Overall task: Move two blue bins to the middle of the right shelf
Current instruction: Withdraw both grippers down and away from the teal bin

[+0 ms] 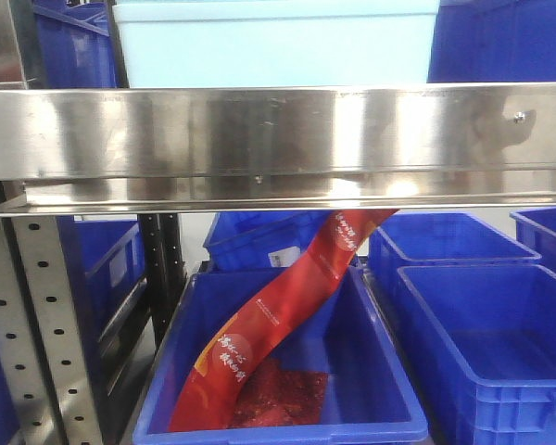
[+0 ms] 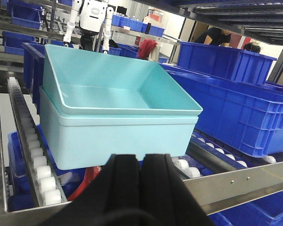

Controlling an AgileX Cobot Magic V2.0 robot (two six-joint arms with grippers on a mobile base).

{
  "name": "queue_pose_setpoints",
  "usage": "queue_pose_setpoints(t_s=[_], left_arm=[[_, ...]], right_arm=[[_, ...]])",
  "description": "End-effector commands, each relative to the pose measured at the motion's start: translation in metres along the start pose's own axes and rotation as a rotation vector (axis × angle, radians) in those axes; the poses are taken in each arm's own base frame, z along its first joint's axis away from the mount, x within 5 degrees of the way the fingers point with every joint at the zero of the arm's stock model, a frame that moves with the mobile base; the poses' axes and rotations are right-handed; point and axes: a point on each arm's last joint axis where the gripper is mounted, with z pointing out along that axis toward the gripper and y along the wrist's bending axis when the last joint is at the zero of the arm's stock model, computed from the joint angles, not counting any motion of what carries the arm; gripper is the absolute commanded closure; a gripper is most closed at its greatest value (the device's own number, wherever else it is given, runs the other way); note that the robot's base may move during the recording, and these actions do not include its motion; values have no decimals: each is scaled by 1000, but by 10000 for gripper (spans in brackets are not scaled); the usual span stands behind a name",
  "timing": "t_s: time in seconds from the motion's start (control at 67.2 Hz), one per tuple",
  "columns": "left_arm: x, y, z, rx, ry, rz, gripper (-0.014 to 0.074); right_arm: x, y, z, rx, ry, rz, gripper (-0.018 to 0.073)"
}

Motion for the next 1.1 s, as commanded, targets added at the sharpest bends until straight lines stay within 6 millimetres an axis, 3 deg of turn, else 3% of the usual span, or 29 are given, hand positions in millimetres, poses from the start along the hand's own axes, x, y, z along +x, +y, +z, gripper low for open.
queue_pose_setpoints(t_s=[0.0, 0.506, 0.625, 0.744, 0.833, 1.086], left_arm=[[-2, -1, -1, 14, -23, 3, 707], [-1, -1, -1, 12, -23, 5, 707], [1, 5, -9, -28, -92, 100, 707], [24, 22, -32, -168, -161, 190, 707], [53, 35, -46, -286, -161, 213, 707], [118, 52, -68, -448, -173, 227, 707]], right_arm=[[0, 0, 0, 1, -10, 2, 726], [0, 0, 0, 1, -13, 2, 726], [0, 0, 0, 1, -13, 2, 726], [0, 0, 0, 1, -13, 2, 726], [0, 0, 0, 1, -13, 2, 726], [0, 0, 0, 1, -13, 2, 726]])
